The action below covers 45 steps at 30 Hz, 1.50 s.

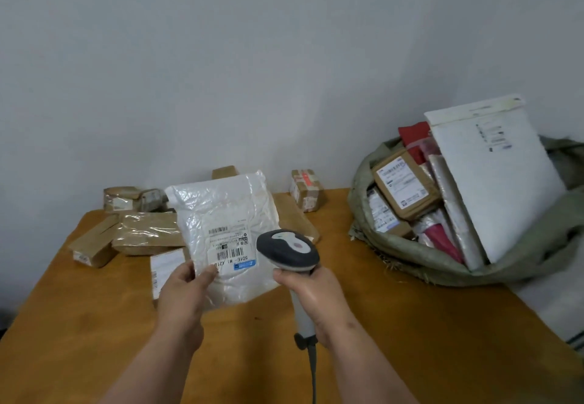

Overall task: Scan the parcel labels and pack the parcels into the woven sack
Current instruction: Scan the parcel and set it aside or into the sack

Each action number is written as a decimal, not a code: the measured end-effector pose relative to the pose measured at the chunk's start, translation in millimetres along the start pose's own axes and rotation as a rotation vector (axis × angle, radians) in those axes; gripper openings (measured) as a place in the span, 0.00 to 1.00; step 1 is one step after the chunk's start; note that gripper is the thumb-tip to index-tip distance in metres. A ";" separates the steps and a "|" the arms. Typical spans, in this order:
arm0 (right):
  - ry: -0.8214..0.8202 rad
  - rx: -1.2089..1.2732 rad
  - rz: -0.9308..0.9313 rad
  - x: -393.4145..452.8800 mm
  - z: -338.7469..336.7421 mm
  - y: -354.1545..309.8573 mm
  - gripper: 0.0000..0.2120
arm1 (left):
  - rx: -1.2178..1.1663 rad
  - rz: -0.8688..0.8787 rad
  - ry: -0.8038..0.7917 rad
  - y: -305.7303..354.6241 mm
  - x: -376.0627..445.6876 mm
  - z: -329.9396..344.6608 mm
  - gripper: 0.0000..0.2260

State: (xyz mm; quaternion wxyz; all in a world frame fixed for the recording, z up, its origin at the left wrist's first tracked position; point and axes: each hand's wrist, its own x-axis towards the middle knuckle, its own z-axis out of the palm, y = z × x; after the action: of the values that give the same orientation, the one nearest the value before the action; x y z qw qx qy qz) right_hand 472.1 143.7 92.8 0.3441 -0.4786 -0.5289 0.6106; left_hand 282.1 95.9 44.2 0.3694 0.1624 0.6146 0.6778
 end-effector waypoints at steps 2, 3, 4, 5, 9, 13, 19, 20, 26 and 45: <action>0.087 0.035 -0.002 2.8 -25.9 2.4 0.10 | 0.014 -0.006 -0.053 0.3 -5.2 27.8 0.07; 0.121 0.046 -0.011 5.1 -39.8 3.5 0.10 | 0.022 0.000 -0.076 0.2 -8.6 42.5 0.08; 0.148 0.052 -0.021 8.1 -53.5 4.1 0.10 | 0.030 0.009 -0.096 0.7 -12.1 57.6 0.08; 0.173 0.058 -0.031 11.7 -67.5 3.9 0.10 | 0.043 0.019 -0.119 1.5 -15.4 73.3 0.08; 0.264 0.093 -0.047 28.9 -127.1 0.9 0.12 | 0.075 0.066 -0.172 1.8 -25.7 143.5 0.06; 0.337 0.107 -0.084 43.7 -201.7 -4.8 0.13 | 0.060 0.141 -0.222 -8.1 -37.4 226.7 0.06; 0.452 0.106 -0.144 64.5 -302.3 -11.1 0.16 | 0.070 0.100 -0.385 -30.9 -38.2 337.0 0.11; 0.452 0.107 -0.152 67.2 -313.6 -10.3 0.15 | 0.090 0.068 -0.405 -36.3 -36.0 348.8 0.11; 0.359 0.104 -0.129 80.0 -343.2 -3.9 0.11 | 0.543 0.082 -0.321 -62.3 -17.7 390.4 0.07; 0.242 0.081 -0.108 139.0 -296.4 -9.9 0.19 | 0.166 -0.217 -0.212 -46.4 11.5 374.0 0.08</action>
State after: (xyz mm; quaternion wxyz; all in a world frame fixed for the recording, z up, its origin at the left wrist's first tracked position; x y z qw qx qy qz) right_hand 709.9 368.3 77.0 0.4567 -0.5054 -0.4835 0.5497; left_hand 540.5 369.3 69.0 0.4884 0.1957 0.6400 0.5600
